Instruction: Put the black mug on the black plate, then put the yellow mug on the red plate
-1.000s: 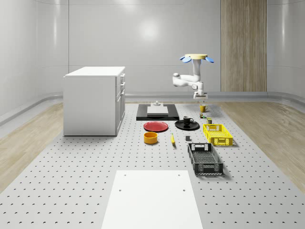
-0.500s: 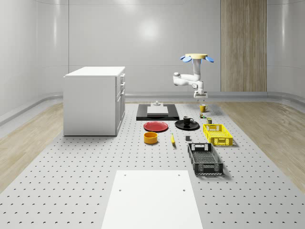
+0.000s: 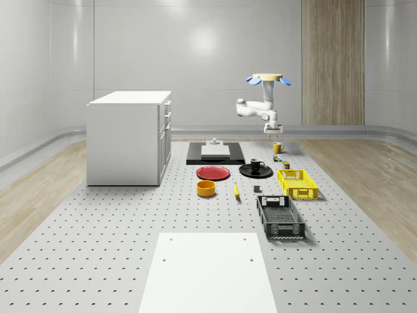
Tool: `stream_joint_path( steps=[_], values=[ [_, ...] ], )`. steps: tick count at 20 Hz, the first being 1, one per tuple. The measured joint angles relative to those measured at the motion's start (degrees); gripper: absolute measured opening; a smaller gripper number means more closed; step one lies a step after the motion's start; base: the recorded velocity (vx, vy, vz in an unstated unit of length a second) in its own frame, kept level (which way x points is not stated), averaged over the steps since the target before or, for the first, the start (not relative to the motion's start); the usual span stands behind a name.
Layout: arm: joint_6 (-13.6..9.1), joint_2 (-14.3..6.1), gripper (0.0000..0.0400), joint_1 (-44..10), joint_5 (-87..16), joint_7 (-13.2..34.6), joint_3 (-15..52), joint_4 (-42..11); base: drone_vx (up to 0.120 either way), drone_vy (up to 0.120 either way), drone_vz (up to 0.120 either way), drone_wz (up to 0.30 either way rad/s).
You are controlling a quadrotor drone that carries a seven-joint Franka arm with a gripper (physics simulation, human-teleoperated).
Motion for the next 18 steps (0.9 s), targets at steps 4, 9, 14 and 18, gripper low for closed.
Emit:
stream_joint_path(
  steps=[4, 9, 14, 18],
  values=[
    [0.0, 0.0, 0.04, 0.0, 0.0, 0.0, 0.0, 0.0, -0.12, 0.0, -0.12, 0.0],
    [0.0, -0.1, 0.04, 0.0, 0.0, 0.0, 0.0, 0.0, -0.12, 0.0, -0.048, 0.0],
    [0.1, -0.1, 0.04, 0.0, 0.0, 0.0, 0.0, 0.0, -0.12, 0.0, -0.032, 0.0],
    [0.1, -0.1, 0.04, 0.0, 0.0, 0.0, 0.0, 0.0, -0.12, 0.0, -0.11, 0.0]
  ],
)
